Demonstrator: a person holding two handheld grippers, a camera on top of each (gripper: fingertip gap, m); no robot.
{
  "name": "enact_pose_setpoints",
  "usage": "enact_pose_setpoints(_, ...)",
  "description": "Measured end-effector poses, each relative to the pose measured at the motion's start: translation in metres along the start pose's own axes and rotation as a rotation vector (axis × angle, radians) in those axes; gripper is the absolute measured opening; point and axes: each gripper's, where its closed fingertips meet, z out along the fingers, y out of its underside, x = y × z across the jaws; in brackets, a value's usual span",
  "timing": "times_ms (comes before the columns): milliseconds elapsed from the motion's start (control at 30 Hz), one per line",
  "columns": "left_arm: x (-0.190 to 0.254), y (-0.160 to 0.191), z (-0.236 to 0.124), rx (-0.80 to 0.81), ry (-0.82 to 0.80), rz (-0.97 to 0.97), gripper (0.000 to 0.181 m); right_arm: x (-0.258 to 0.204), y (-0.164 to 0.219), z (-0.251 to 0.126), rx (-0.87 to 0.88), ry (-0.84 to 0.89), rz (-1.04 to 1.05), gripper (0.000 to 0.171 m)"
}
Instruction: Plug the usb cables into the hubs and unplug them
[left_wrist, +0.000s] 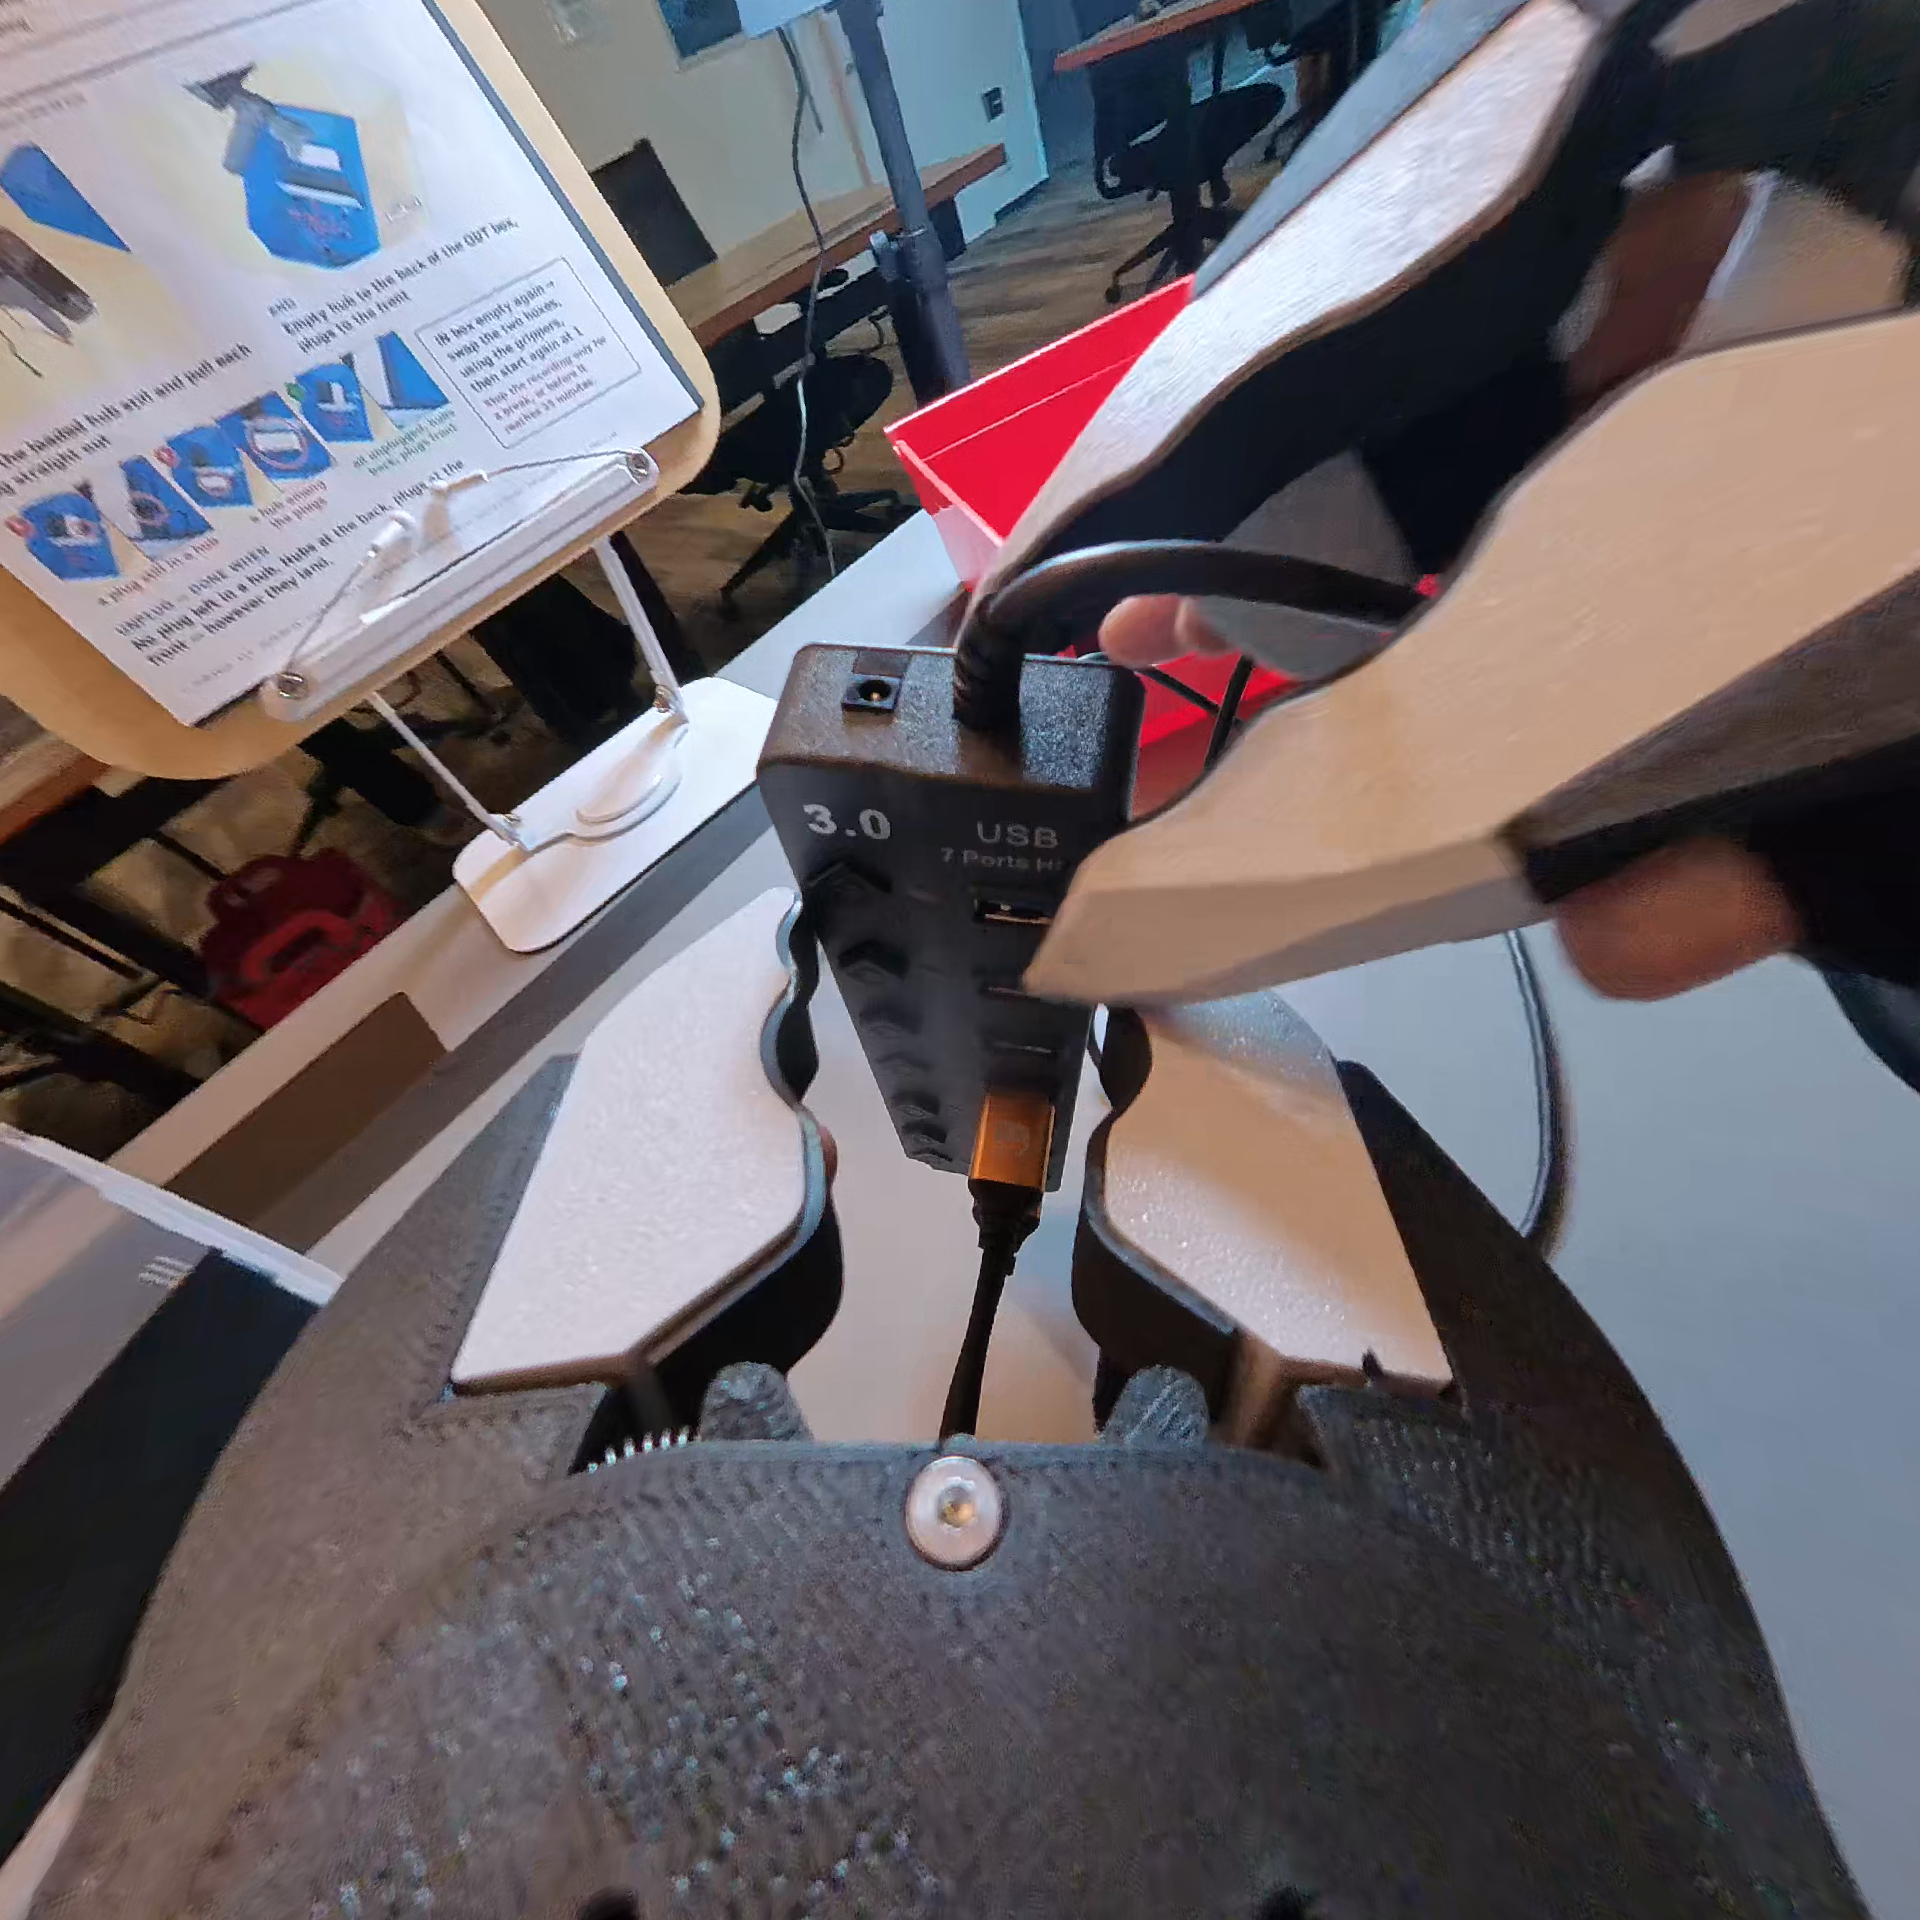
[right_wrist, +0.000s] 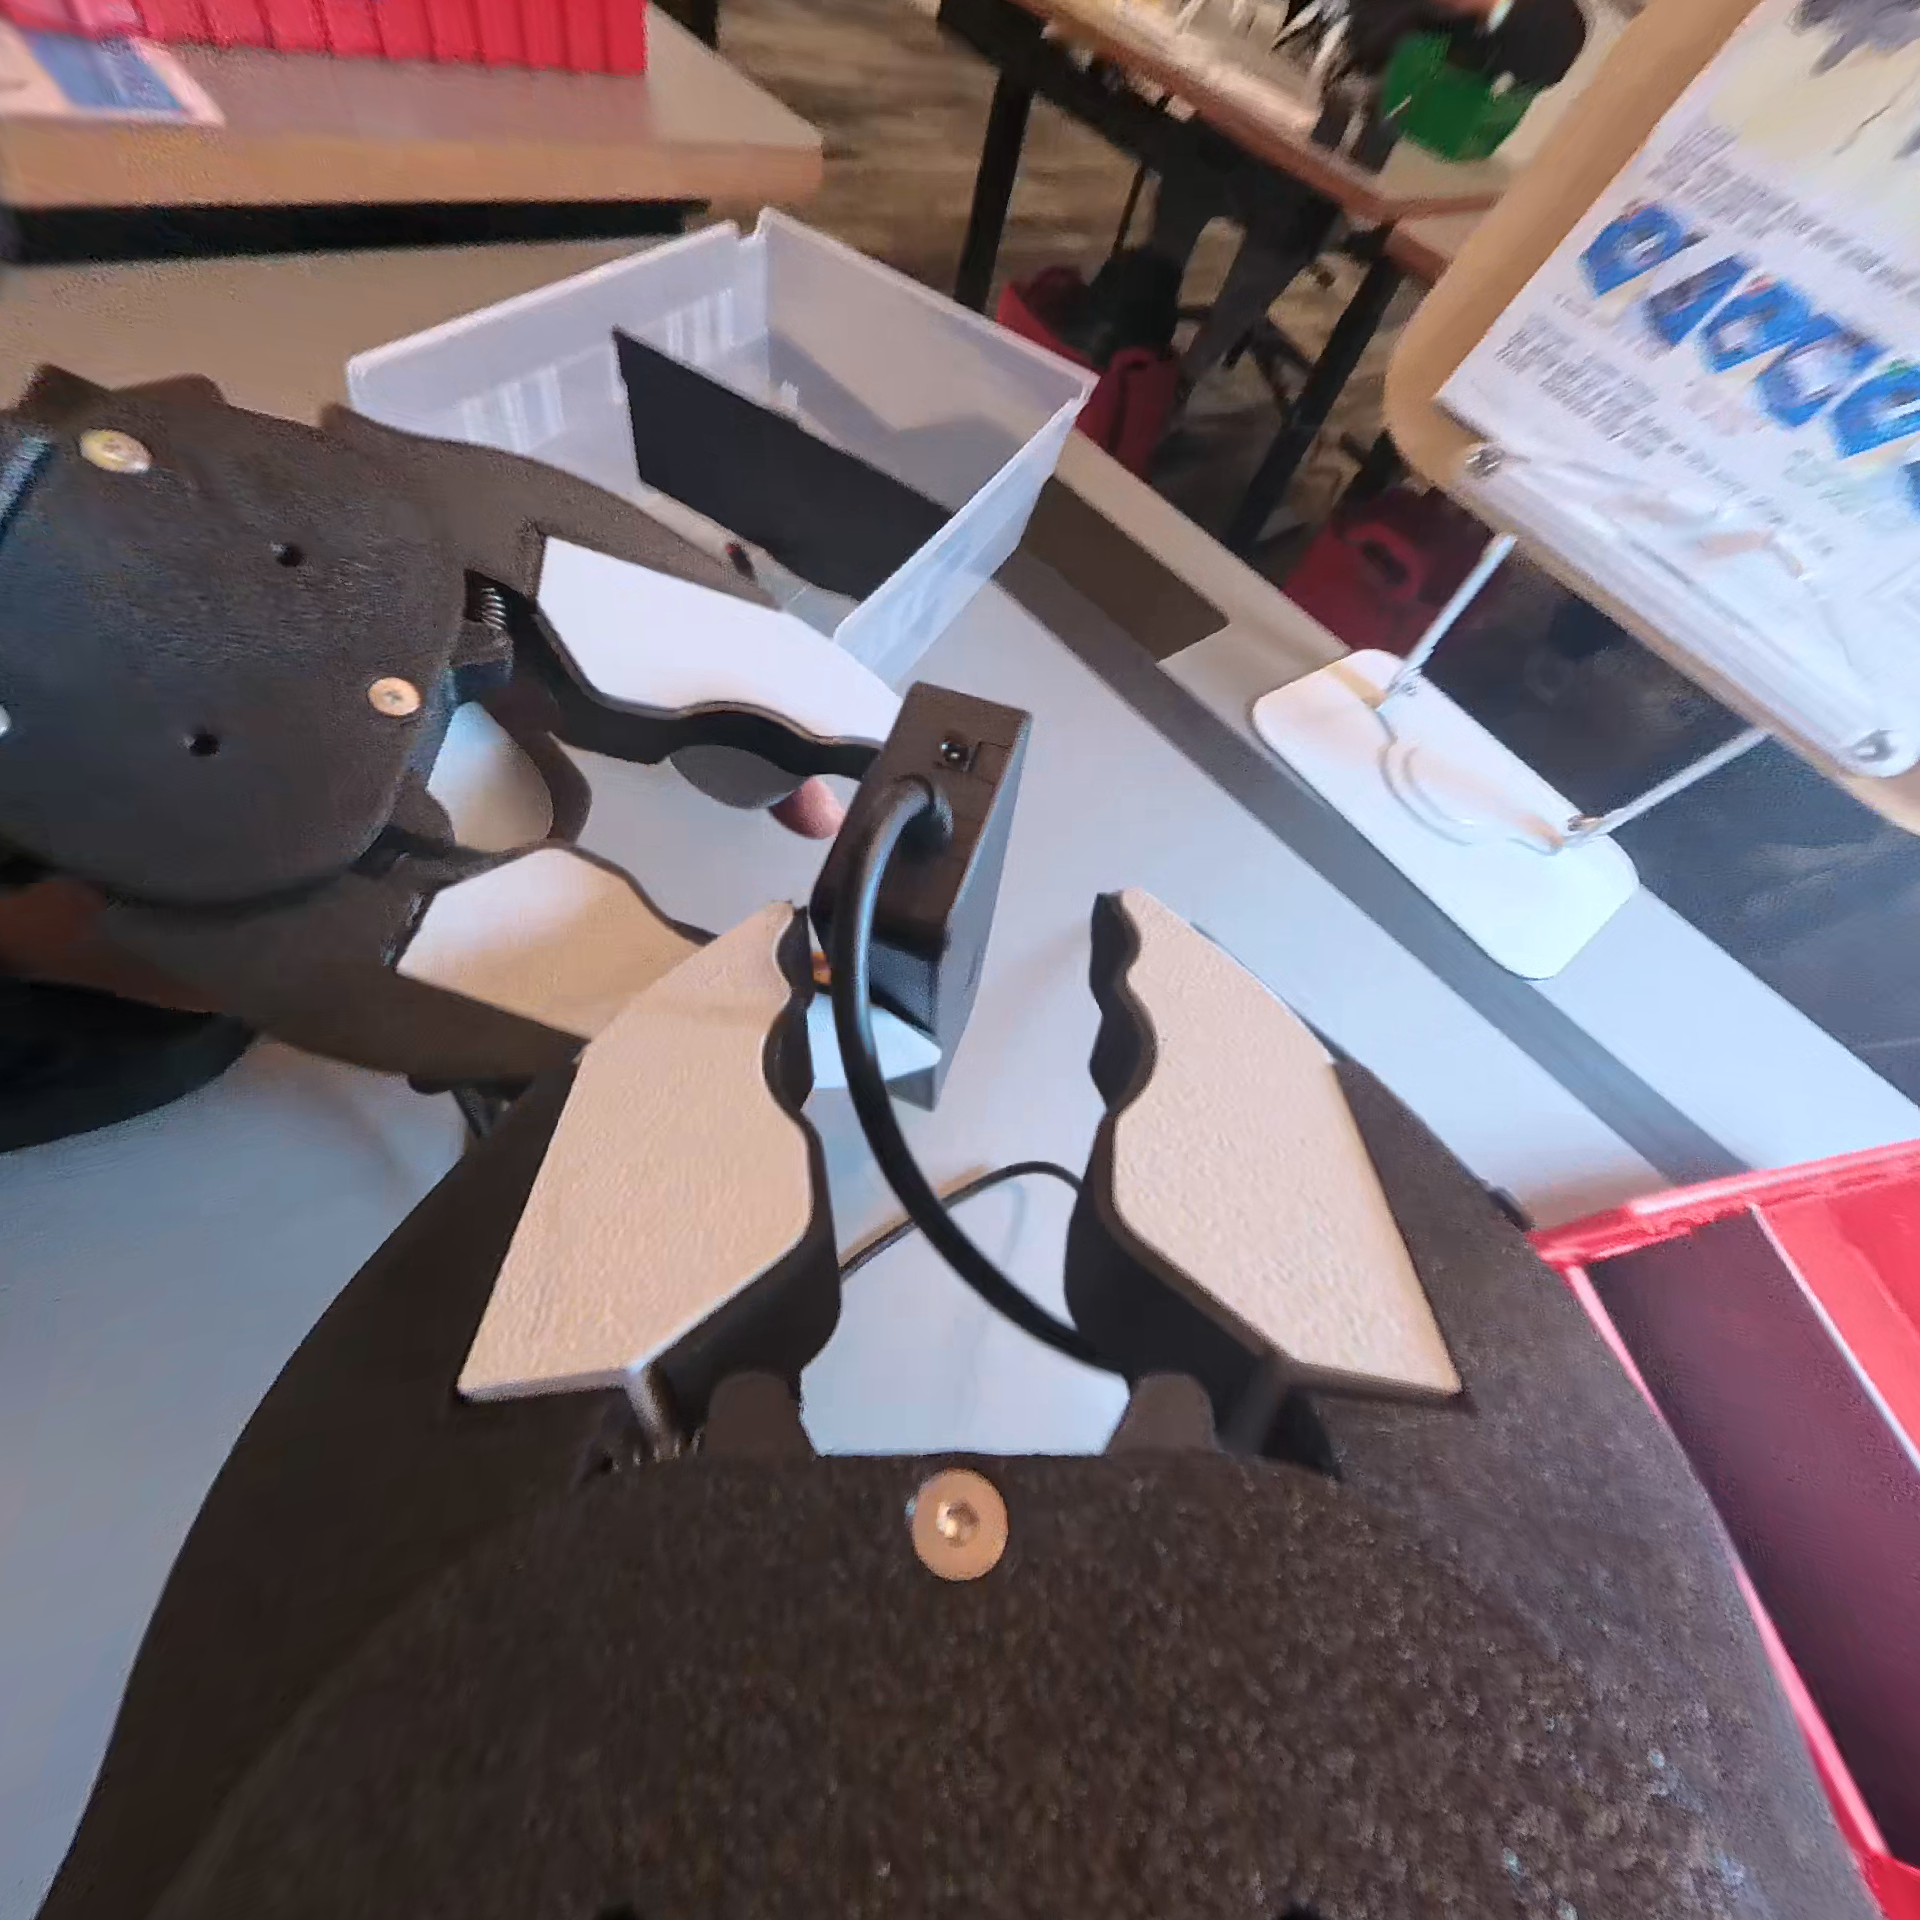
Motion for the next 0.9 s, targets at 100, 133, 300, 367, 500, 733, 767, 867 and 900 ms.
enact_pose_setpoints(100,0.001,-0.002,-0.002,0.007,-0.047,0.055,0.053,-0.006,-0.004,0.008,0.007,-0.023,-0.038,0.037)
enact_pose_setpoints(133,0.000,-0.005,-0.004,0.029,-0.048,0.053,0.053,-0.005,-0.006,0.008,0.007,-0.033,-0.044,0.031)
enact_pose_setpoints(300,-0.001,-0.004,-0.020,0.079,0.158,-0.111,0.067,0.017,-0.029,-0.011,-0.023,-0.078,-0.112,0.027)
enact_pose_setpoints(367,-0.009,0.000,-0.028,0.120,0.208,-0.208,0.061,0.034,-0.048,-0.028,-0.030,-0.094,-0.134,0.027)
enact_pose_setpoints(500,-0.028,0.002,-0.045,0.235,0.210,-0.324,0.053,0.072,-0.092,-0.065,-0.050,-0.057,-0.207,0.027)
enact_pose_setpoints(733,-0.051,0.009,-0.050,0.298,0.161,-0.421,0.049,0.151,-0.155,-0.116,-0.076,0.202,-0.383,0.027)
enact_pose_setpoints(767,-0.050,0.012,-0.047,0.283,0.160,-0.418,0.049,0.166,-0.161,-0.122,-0.079,0.250,-0.404,0.027)
enact_pose_setpoints(867,-0.044,0.020,-0.039,0.249,0.170,-0.407,0.049,0.214,-0.173,-0.136,-0.084,0.402,-0.462,0.026)
enact_pose_setpoints(900,-0.041,0.022,-0.037,0.237,0.177,-0.401,0.049,0.232,-0.172,-0.138,-0.093,0.450,-0.469,0.026)
